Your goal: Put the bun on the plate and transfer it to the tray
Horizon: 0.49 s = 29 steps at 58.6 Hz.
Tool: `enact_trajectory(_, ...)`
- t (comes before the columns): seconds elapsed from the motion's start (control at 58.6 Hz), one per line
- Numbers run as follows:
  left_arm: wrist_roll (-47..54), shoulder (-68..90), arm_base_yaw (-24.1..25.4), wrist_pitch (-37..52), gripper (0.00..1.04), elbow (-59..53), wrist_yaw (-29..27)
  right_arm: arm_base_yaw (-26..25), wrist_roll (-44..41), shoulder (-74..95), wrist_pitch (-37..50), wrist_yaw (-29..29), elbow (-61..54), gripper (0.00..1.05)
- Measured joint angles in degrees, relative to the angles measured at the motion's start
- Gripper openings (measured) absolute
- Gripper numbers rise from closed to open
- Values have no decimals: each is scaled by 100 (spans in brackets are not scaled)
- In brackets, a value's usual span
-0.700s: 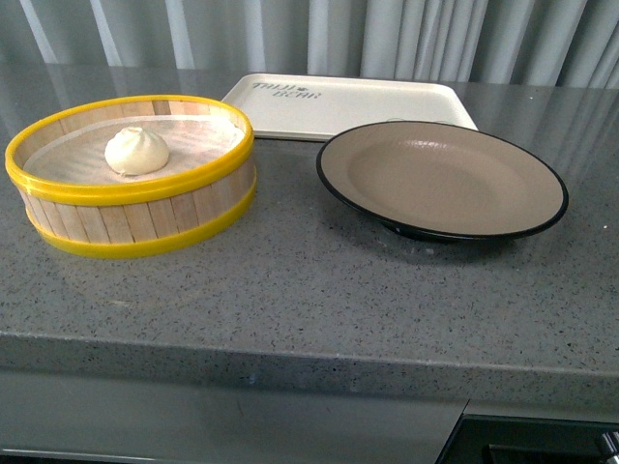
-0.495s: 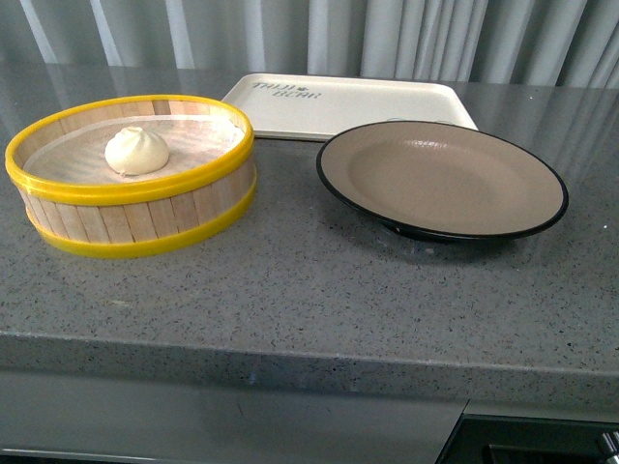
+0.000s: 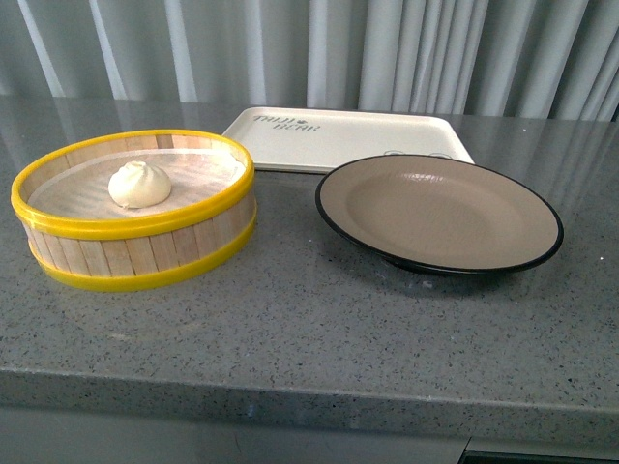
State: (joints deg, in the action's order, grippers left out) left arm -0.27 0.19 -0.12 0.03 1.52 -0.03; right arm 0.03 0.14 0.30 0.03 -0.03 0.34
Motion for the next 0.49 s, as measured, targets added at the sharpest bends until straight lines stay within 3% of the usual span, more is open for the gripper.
enact_trajectory(0.427,0,0,0,0,98,0,-2,0,0,0,0,-2,0,96)
enact_trajectory(0.495,-522,400,-68,-376,98,157,-153,0,0,0,0,0,0,96)
